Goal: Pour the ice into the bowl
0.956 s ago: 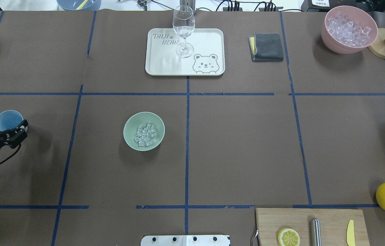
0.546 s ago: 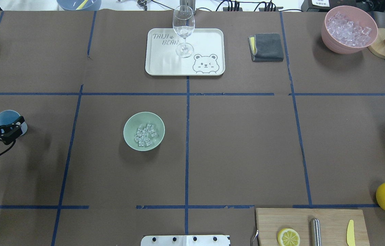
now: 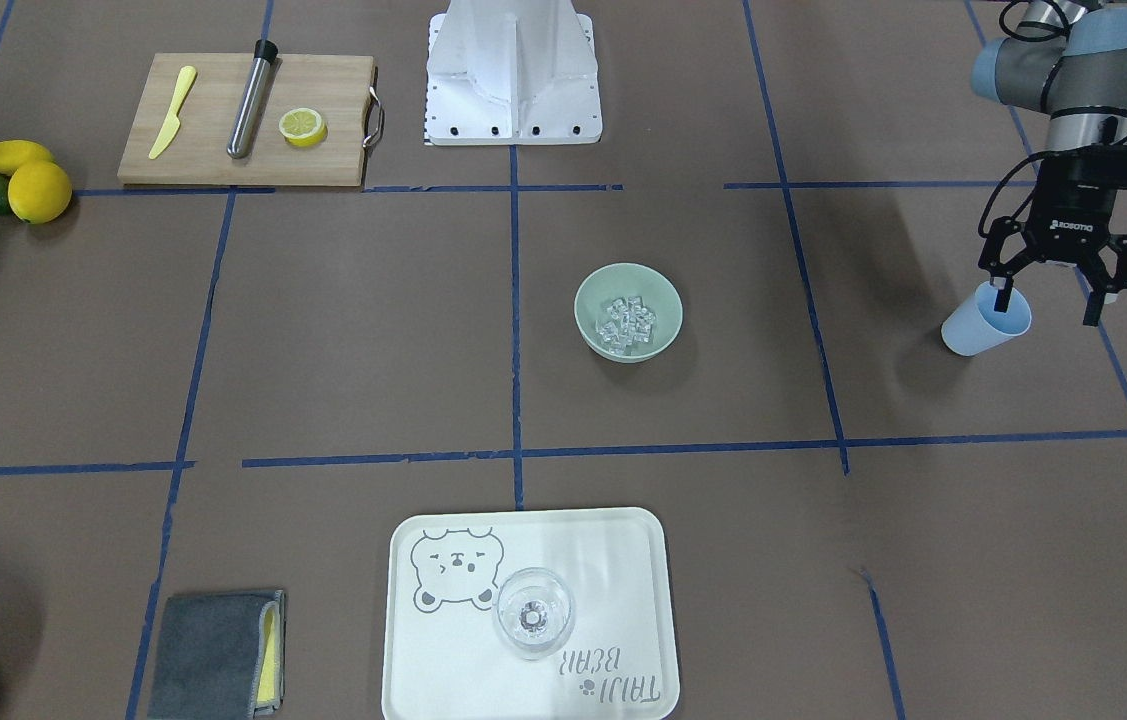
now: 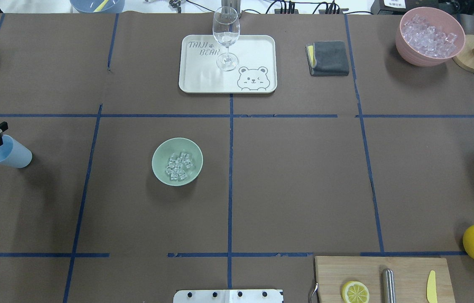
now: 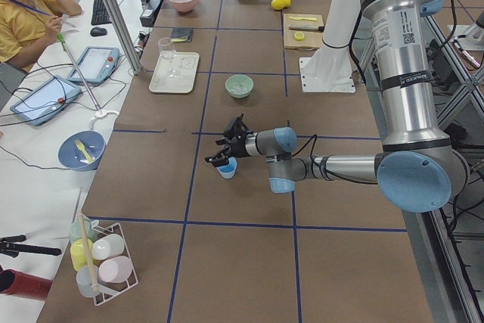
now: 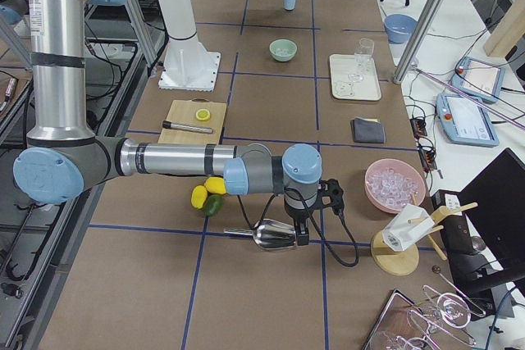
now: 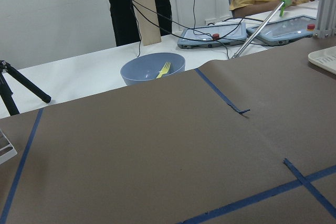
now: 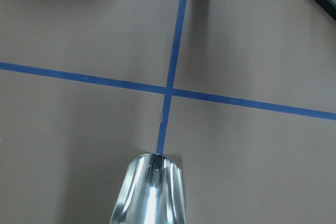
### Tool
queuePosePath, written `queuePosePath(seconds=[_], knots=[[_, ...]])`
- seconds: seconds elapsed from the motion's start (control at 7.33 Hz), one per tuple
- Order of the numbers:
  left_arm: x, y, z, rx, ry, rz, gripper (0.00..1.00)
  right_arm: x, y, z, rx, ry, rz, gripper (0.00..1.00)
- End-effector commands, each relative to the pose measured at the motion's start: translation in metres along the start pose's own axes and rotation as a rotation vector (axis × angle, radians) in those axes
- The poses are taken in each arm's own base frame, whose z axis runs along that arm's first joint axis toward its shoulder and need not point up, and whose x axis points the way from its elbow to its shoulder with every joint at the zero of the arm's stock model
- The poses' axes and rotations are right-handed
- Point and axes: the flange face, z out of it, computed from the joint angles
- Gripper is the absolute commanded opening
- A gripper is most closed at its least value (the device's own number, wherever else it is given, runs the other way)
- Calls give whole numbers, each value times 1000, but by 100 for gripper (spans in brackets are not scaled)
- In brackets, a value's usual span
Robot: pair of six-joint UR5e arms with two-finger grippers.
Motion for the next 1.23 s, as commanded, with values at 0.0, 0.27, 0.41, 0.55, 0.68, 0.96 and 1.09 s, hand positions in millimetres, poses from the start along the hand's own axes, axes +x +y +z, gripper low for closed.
queuePosePath(seconds=[0.0,0.27,0.41,0.55,0.68,0.96,1.09], knots=[[-64,-33,-13,-141,61,84,100,-11,-4,-10,19,-17,-16,100],[-120,-89,-22,-336,114,24,100,-27,-9,-23,49,-60,-45,100],[-146,-110,-28,-391,126,-38,100,-33,-10,-29,61,-64,-55,100],[-162,-109,-35,-397,106,-24,100,-37,-12,-31,64,-89,-41,100],[-176,-105,-37,-438,80,-18,100,-42,-16,-34,69,-104,-20,100],[-201,-110,-13,-714,-32,-189,100,-80,-23,-54,100,-125,-2,100],[-234,-128,-29,-704,-38,-99,100,-103,-25,-66,115,-143,12,100]])
